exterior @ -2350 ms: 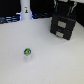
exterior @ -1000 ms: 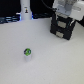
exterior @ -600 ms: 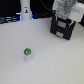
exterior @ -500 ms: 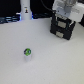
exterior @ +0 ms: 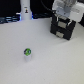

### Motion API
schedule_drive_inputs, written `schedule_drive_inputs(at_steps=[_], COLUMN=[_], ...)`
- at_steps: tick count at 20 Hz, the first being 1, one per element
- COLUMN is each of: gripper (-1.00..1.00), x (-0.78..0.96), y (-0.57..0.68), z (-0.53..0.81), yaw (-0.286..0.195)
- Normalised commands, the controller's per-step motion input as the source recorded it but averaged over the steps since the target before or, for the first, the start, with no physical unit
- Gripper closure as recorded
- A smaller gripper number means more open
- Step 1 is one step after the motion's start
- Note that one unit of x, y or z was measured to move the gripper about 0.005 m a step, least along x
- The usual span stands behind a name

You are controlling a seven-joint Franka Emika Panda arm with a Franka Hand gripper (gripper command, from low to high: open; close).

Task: Open the kcup holder, insert the kcup into the holder, and close the kcup holder

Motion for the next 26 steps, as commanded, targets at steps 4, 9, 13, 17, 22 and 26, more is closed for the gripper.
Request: schedule_drive_inputs(at_steps=[4,9,13,17,22,26], gripper=[1.00,1.00,1.00,1.00,1.00,1.00], x=[0.39,0.53,0.56,0.92,0.96,0.97], y=[-0.10,-0.15,-0.16,-0.29,-0.30,-0.29], z=[0.08,0.15,0.14,0.22,0.14,0.12], yaw=[-0.031,-0.046,-0.054,-0.065,-0.060,-0.058])
